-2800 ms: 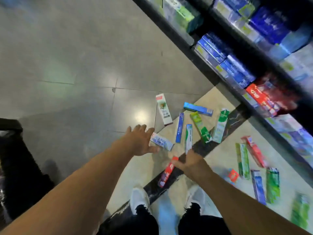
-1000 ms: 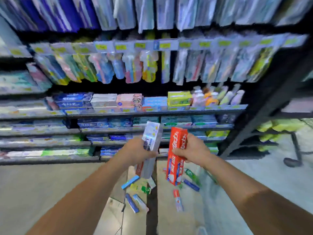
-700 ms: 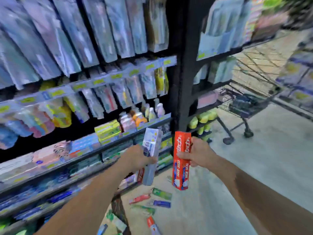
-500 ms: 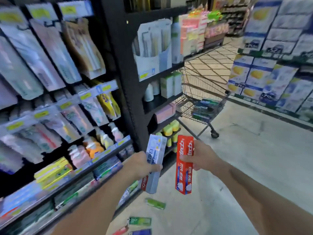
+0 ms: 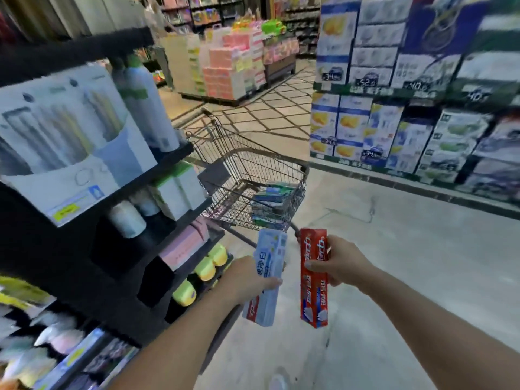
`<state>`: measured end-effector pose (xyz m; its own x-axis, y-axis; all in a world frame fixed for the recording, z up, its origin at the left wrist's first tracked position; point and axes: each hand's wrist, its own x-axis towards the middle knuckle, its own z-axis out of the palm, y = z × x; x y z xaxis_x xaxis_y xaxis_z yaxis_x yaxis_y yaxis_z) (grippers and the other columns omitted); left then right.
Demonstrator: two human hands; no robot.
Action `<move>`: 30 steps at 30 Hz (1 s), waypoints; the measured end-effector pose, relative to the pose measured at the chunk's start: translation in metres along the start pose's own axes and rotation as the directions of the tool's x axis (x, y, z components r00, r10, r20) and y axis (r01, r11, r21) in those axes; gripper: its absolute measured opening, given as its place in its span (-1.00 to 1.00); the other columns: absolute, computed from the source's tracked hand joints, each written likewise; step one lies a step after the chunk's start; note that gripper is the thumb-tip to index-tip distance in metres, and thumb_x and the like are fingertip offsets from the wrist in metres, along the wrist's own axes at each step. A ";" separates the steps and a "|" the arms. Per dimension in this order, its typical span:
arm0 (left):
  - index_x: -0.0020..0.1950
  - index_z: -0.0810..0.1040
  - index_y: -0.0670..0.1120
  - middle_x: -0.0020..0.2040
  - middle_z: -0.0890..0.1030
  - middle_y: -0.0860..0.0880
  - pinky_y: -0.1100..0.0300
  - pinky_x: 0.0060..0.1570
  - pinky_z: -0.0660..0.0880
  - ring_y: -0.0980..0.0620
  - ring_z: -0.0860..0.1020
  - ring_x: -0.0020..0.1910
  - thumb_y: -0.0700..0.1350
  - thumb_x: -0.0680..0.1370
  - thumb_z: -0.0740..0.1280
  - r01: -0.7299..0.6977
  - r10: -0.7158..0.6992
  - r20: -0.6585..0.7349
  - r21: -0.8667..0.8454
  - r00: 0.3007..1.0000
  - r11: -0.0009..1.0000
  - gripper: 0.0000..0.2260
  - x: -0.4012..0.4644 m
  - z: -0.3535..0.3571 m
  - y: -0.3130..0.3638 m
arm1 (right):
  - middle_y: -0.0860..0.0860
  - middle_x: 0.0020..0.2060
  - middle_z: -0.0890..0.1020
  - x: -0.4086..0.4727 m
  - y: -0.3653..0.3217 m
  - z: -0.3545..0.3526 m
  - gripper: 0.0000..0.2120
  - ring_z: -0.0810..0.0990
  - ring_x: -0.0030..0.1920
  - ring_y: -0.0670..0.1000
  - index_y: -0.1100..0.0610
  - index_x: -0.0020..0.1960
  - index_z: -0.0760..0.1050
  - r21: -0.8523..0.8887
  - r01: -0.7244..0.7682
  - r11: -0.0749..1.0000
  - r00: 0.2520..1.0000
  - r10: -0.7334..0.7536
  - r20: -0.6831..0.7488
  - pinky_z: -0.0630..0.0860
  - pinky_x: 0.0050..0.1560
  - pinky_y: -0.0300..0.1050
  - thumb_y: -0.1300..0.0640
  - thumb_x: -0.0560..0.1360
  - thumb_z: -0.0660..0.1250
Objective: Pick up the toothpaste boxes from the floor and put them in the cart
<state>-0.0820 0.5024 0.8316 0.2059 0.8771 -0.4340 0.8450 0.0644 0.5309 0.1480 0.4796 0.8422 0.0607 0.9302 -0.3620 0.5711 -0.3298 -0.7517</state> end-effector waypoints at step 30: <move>0.05 0.58 -0.11 -0.06 0.67 -0.12 0.03 -0.17 0.67 -0.04 0.67 -0.18 0.23 0.43 0.45 0.142 -0.140 0.030 -0.104 0.990 0.984 -0.56 0.501 -0.124 0.160 | -0.03 -0.09 0.62 0.507 -0.041 -0.214 -0.55 0.63 -0.16 -0.06 0.01 0.16 0.40 -0.159 -0.081 0.984 0.989 0.099 0.106 0.66 -0.29 -0.12 -0.07 0.39 0.52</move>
<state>0.0948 1.0112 0.7890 0.1005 0.8448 -0.5256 0.8096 0.2377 0.5367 0.3305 0.9989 0.8072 0.0298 0.8708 -0.4907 0.6872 -0.3743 -0.6226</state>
